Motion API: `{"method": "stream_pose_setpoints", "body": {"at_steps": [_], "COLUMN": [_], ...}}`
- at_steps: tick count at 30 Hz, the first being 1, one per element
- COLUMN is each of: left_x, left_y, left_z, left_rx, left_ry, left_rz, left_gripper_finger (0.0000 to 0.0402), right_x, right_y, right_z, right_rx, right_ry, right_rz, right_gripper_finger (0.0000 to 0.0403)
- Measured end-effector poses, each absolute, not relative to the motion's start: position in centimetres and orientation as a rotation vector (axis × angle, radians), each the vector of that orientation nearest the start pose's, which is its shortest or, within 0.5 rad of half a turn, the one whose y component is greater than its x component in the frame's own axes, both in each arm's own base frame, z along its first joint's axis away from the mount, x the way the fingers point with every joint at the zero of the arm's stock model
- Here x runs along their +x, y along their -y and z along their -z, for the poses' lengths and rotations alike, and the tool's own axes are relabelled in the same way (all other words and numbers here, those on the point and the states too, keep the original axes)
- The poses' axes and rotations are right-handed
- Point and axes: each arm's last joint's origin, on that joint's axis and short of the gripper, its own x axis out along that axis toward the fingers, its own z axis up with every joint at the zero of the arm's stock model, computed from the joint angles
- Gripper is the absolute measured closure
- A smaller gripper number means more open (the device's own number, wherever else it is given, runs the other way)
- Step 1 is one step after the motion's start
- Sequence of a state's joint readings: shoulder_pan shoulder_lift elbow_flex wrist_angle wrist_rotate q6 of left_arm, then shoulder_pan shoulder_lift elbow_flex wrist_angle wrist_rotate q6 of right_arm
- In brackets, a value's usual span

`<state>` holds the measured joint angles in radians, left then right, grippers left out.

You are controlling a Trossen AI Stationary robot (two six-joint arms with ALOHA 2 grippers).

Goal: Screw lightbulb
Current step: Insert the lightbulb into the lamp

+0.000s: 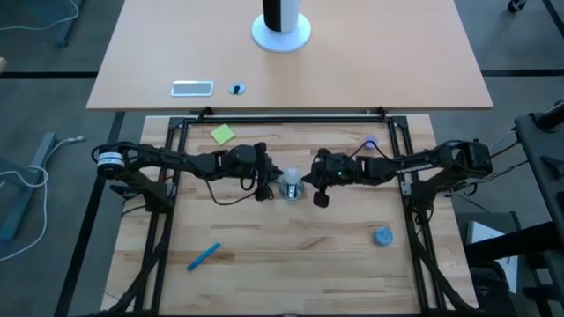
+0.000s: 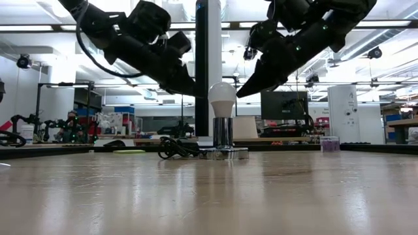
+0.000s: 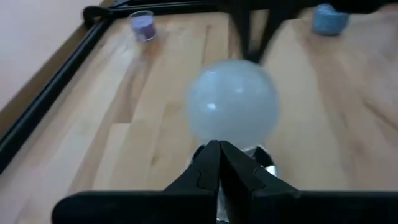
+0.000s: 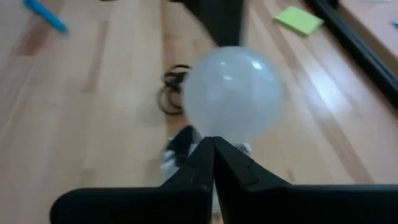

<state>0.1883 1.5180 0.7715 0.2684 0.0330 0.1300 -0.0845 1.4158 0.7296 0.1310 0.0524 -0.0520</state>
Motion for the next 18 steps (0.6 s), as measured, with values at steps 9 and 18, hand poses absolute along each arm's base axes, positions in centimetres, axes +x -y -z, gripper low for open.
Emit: {"method": "stream_pose_setpoints", "body": {"at_steps": [9, 18], "left_x": [30.02, 30.82], "left_y": [-5.66, -5.40], "left_z": [-19.49, -20.09], "left_rx": [0.044, 0.039], "left_ry": [-0.585, -0.463], "left_rz": [-0.136, 0.003], "left_gripper_finger": [0.0401, 0.0401], "right_x": [28.09, 28.62], "right_y": [2.92, 3.29], "right_z": [-19.64, -20.40], "right_rx": [-0.057, -0.073], "right_ry": [-0.669, -0.574], "right_rz": [0.254, 0.225], "right_gripper_finger": [0.0403, 0.0403]}}
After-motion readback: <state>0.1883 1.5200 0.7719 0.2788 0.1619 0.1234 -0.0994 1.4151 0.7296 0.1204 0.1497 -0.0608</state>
